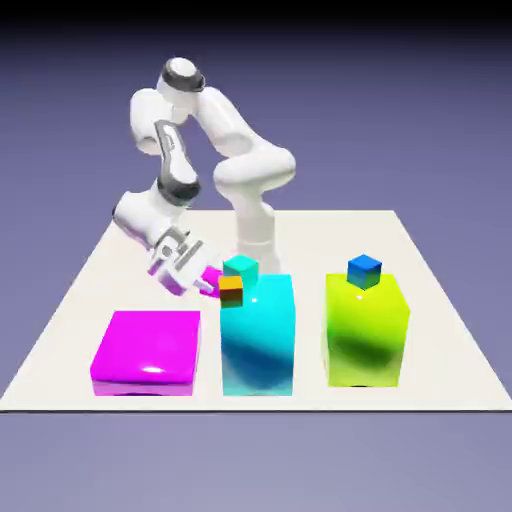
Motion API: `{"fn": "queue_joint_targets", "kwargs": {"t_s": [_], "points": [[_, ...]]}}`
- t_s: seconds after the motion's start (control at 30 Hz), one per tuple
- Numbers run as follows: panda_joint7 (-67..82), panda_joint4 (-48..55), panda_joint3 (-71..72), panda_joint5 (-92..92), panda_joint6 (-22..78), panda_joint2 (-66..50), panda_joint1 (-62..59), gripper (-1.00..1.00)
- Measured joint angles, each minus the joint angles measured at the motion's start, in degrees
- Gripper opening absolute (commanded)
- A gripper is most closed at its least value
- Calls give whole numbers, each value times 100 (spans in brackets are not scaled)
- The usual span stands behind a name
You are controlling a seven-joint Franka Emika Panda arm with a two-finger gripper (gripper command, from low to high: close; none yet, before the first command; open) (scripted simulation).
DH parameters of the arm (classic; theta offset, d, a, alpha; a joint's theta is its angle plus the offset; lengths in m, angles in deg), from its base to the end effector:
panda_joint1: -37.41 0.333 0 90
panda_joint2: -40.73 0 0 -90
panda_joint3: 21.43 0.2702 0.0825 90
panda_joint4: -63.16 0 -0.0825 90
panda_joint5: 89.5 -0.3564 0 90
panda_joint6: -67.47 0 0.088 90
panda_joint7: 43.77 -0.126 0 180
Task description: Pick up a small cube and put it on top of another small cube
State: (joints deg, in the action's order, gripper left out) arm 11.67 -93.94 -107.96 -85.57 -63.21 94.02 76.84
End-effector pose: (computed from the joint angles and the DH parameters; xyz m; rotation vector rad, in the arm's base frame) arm 0.3209 -0.1499 0.2400 -2.2200 -0.4841 -0.5634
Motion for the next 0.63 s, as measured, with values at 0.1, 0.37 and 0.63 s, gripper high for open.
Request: {"fn": "queue_joint_targets", "kwargs": {"t_s": [0.1,0.37,0.63], "points": [[-75,239,623,-587,225,-117,-45,-100],[-265,843,2201,-2074,795,-413,-159,-100],[99,370,1751,-2347,-260,-631,613,100]]}}
